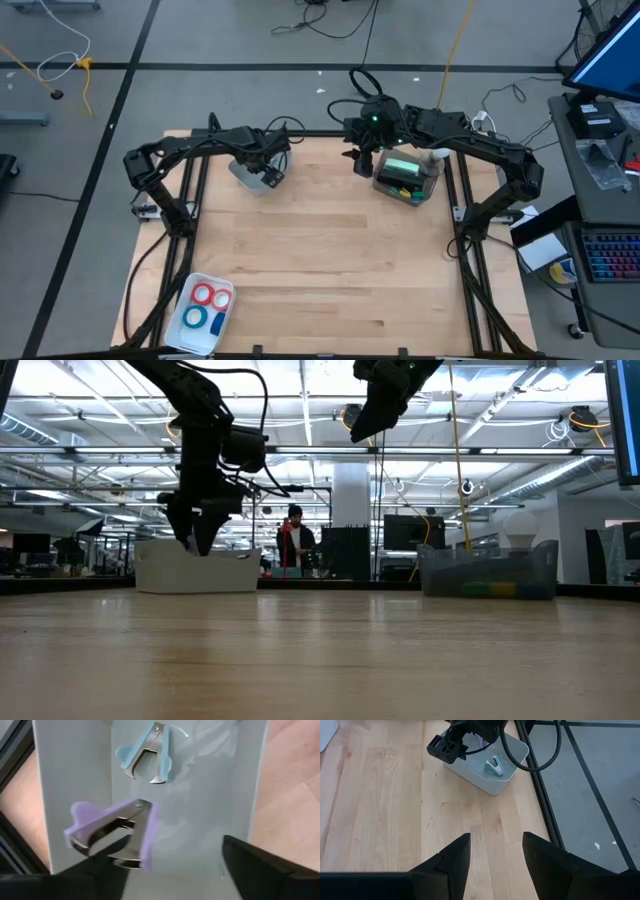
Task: Pick and place Stapler, Stapler remover, tape
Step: Put the purple staple remover into the grey bin
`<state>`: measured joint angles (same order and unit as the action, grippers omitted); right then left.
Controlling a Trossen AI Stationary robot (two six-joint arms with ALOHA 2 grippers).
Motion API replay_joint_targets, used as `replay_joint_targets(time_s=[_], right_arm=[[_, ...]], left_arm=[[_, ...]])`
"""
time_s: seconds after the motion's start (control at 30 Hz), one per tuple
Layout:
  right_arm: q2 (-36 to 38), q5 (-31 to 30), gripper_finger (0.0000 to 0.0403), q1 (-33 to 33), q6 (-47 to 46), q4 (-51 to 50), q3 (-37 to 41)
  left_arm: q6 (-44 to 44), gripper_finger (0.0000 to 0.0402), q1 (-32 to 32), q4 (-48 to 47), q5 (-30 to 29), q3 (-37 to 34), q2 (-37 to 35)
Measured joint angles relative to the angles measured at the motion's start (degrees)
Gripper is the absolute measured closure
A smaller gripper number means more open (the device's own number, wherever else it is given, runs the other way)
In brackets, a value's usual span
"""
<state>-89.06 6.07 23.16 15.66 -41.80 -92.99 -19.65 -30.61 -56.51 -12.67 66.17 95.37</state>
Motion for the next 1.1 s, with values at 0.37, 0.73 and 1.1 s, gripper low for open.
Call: replay_joint_targets(time_s=[0.37, 0.73, 1.1], right_arm=[[0.0, 0.0, 0.0231, -0.02, 0.0, -0.02, 0.0], [0.0, 0.0, 0.0233, 0.0, 0.0, -0.02, 0.02], [0.0, 0.11, 0.0234, -0.02, 0.02, -0.02, 0.02]], left_arm=[[0.28, 0.0367, -0.02, -0.3, 0.93, 0.0, 0.0], [-0.81, 0.019, -0.04, -0.37, 0.23, 0.0, 0.02], [-1.14, 0.0044, -0.21, -0.3, 3.3, 0.0, 0.02]])
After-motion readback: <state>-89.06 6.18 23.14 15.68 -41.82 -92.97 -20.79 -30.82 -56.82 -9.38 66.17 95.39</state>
